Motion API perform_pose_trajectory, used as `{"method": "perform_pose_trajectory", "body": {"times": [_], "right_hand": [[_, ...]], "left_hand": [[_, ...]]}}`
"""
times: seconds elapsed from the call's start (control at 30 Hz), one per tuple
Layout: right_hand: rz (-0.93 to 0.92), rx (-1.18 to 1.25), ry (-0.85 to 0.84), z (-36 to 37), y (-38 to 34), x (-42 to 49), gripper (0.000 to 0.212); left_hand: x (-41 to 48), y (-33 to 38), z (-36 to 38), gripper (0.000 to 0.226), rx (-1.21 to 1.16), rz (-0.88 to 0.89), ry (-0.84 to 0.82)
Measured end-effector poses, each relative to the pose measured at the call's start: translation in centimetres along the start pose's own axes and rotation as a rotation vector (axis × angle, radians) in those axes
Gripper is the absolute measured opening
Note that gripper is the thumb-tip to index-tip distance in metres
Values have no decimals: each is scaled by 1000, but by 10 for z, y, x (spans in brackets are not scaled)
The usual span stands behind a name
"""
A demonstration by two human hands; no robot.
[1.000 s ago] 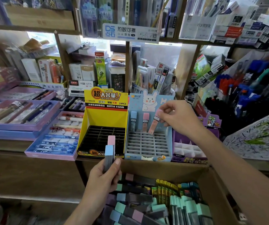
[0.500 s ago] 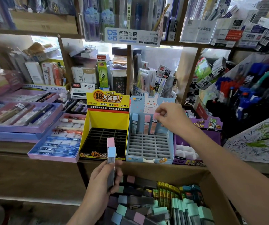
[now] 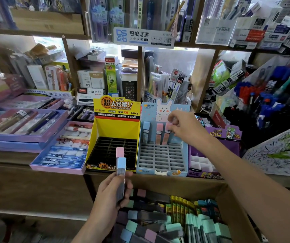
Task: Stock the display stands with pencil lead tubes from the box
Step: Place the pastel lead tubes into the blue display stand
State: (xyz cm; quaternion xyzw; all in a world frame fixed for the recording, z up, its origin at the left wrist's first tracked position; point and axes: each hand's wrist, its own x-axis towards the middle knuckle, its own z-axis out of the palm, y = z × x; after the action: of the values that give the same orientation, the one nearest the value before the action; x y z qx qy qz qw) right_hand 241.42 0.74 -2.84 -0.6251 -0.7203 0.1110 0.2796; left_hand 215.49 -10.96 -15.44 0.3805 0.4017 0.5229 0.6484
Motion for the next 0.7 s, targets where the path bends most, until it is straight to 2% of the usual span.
{"method": "perform_pose_trajectory", "body": {"times": [0.17, 0.4, 0.53, 0.6, 0.7], "right_hand": [[-13, -134, -5, 8, -2, 0, 16], [26, -178, -17, 7, -9, -4, 18], [2, -247, 90, 7, -14, -15, 17], [-2, -124, 123, 10, -22, -24, 10], [73, 180, 0, 20, -36, -39, 14]], "left_hand": [[3, -2, -2, 36, -12, -5, -13], [5, -4, -4, 38, -25, -17, -11], [3, -1, -3, 37, -5, -10, -16], [2, -1, -2, 36, -5, -5, -27], [-1, 0, -1, 32, -8, -7, -42]]}}
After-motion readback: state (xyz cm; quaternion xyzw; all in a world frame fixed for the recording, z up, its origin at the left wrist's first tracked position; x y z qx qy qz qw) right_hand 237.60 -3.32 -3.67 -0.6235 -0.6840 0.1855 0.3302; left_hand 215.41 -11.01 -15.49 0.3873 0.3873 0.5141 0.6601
